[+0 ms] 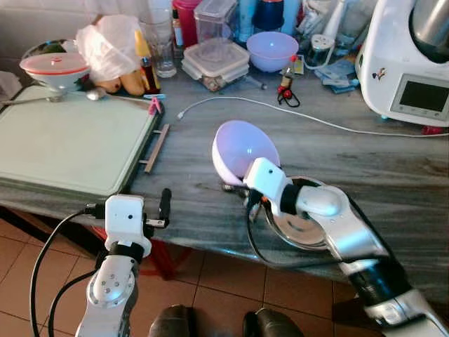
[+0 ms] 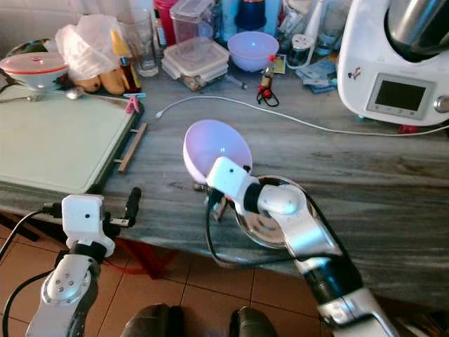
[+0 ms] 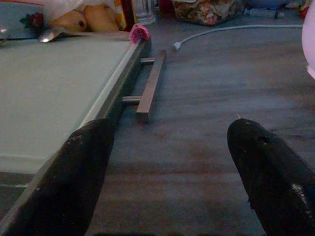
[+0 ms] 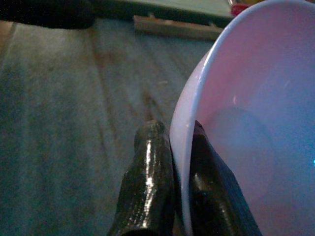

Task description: Setting the table

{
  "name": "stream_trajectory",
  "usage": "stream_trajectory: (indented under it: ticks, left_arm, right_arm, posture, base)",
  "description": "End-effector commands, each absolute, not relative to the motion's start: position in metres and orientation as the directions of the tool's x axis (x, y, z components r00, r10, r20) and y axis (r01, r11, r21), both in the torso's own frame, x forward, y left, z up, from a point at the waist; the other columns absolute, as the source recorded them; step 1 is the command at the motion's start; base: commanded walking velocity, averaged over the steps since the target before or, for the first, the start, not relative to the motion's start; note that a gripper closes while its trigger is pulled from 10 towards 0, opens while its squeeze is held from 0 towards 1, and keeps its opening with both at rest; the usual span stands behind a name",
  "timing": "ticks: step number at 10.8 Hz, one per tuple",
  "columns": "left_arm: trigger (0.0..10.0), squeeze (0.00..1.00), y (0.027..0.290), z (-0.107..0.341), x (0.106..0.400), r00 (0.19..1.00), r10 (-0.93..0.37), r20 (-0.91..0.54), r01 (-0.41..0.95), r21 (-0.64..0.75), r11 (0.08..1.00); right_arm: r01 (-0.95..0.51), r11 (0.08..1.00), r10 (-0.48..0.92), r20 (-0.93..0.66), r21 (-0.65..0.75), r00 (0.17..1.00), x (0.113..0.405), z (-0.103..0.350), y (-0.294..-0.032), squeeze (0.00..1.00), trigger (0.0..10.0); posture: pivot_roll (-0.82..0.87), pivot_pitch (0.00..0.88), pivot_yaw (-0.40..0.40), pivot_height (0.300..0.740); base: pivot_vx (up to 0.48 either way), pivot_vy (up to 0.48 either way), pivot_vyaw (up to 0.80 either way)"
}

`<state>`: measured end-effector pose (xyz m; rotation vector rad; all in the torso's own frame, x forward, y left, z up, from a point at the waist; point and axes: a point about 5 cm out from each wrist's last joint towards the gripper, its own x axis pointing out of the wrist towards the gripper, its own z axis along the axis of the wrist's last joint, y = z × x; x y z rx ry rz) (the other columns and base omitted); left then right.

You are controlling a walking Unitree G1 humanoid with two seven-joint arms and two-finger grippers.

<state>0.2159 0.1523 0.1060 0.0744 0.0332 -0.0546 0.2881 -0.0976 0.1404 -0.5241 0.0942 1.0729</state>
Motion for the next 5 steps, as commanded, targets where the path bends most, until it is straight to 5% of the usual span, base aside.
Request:
stream_trajectory:
  ticks: [1, 2, 3, 5]
  left_arm:
    - [10.0, 0.0, 0.1508, 0.1085, 0.2159, 0.997, -0.064, -0.032, 0.066, 0.076, 0.995]
    - [10.0, 0.0, 0.1494, 0.1081, 0.2164, 0.997, -0.069, -0.034, 0.071, 0.072, 0.995]
    - [10.0, 0.0, 0.1487, 0.1075, 0.2167, 0.997, -0.071, -0.036, 0.073, 0.07, 0.995]
    - [10.0, 0.0, 0.1474, 0.106, 0.2176, 0.996, -0.079, -0.045, 0.082, 0.064, 0.995]
  right_arm:
    - [-0.871, 0.33, 0.818, -0.35, -0.364, 0.456, 0.2836, 0.1408, -0.0957, 0.0, 10.0]
    - [-0.876, 0.328, 0.81, -0.372, -0.354, 0.453, 0.2823, 0.1395, -0.0988, 0.36, 10.0]
    - [-0.881, 0.319, 0.804, -0.392, -0.35, 0.447, 0.281, 0.139, -0.1011, 1.0, 10.0]
    - [-0.893, 0.278, 0.799, -0.431, -0.355, 0.42, 0.2782, 0.1421, -0.104, 1.0, 10.0]
  posture:
    - [0.02, 0.135, 0.02, 0.74]
    - [0.01, 0.134, 0.019, 0.74]
    - [0.01, 0.134, 0.018, 0.74]
    - [0.01, 0.133, 0.018, 0.74]
  base:
    - [0.0, 0.0, 0.0]
    - [0.0, 0.0, 0.0]
    - [0.0, 0.0, 0.0]
    - [0.0, 0.0, 0.0]
